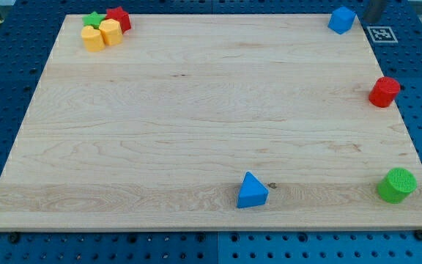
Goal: Move the blue cube to the top center of the board
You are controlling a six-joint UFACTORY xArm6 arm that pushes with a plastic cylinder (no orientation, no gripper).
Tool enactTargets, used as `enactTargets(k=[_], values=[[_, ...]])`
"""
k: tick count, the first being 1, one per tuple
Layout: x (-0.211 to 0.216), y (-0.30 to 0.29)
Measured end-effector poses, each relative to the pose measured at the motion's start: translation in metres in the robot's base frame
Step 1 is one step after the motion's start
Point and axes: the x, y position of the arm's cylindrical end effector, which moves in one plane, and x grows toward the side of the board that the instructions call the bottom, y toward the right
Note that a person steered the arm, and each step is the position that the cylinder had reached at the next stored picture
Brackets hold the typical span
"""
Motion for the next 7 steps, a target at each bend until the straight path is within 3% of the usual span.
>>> enactTargets(k=[5, 7], values=[[0.015, -0.019], [-0.011, -0.020]])
